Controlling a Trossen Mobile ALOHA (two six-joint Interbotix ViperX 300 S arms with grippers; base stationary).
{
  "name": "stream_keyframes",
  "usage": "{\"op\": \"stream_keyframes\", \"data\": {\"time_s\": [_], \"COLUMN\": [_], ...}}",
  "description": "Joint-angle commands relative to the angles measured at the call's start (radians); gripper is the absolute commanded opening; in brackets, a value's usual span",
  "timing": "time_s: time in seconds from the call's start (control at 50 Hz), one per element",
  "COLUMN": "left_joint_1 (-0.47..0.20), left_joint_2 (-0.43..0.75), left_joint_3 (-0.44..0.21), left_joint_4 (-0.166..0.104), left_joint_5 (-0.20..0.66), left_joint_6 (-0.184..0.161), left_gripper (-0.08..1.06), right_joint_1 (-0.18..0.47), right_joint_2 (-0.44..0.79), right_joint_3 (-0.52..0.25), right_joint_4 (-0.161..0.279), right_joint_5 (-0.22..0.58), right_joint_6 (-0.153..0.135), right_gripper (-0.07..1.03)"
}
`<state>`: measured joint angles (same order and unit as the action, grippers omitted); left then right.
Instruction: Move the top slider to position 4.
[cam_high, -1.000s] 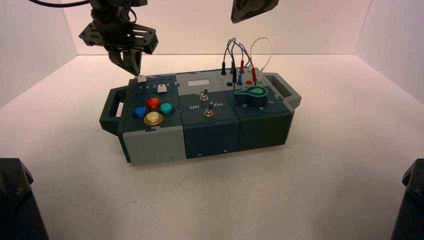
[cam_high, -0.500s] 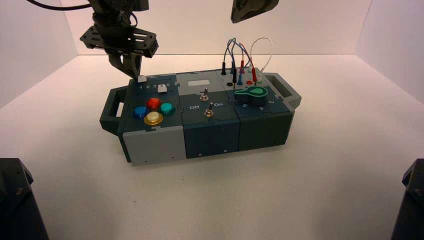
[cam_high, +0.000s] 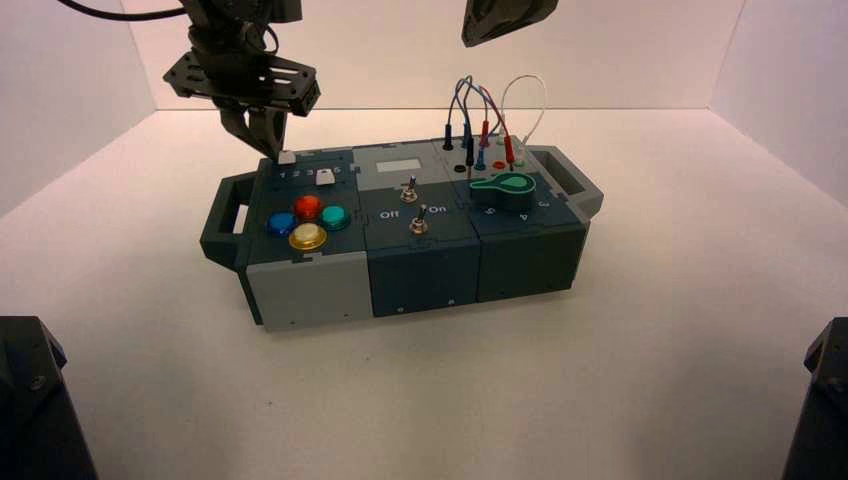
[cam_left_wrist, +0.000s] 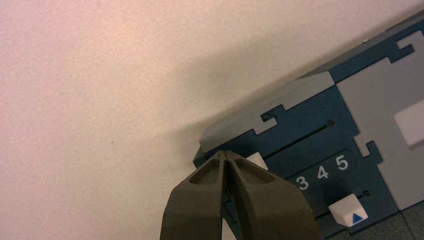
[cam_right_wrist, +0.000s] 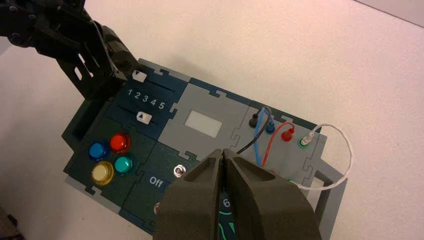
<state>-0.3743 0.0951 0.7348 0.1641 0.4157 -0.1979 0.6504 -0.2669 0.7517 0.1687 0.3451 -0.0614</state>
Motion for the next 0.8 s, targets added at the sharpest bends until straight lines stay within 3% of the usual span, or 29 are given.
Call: {"op": "stream_keyframes", "data": {"time_s": [0.02,0.8], "left_joint_1": [-0.018,-0.057], "left_joint_2": [-0.011,0.009], "left_joint_3": [-0.018,-0.075], "left_joint_4": [-0.003,-0.006], "left_joint_5": [0.002,0.037], "left_joint_6": [0.003,0.002], "left_gripper": [-0.03,-0.03], "right_joint_1": [0.003,0.002], "right_joint_2": [-0.008,-0.006], "right_joint_3": [-0.029,-0.029], "right_joint_4": [0.002,0.002], "right_joint_5": [-0.002,0.003], "right_joint_6": [-0.003,-0.003], "right_gripper": [-0.02,-0.02]}}
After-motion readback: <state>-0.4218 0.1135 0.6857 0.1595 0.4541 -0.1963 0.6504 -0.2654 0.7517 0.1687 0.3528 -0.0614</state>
